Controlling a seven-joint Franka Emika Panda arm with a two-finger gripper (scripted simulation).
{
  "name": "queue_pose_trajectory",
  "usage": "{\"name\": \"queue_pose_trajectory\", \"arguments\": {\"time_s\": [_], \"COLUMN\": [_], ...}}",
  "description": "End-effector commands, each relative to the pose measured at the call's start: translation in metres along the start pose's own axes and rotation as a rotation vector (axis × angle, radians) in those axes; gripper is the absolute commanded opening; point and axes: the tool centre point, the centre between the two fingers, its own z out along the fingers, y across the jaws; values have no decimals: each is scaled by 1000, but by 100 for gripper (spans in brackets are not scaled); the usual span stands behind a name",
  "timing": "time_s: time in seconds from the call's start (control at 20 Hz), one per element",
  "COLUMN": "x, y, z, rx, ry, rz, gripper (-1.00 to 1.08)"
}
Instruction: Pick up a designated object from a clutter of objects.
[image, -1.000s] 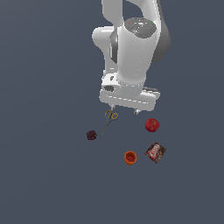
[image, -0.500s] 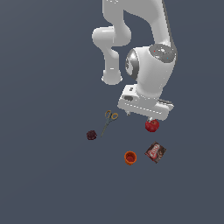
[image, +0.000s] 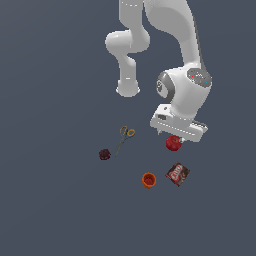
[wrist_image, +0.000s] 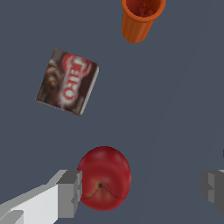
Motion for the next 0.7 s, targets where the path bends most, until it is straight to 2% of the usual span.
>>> {"name": "queue_pose_trajectory", "arguments": {"time_s": [0.0,0.35,0.65], "x": [-12,-34,-42], "y": [-9,-25,-30], "z": [11,31,37], "rx": [4,11,13], "ry": [-1,-5,-7], "rz": [25,69,84], "gripper": [100,100,100]}}
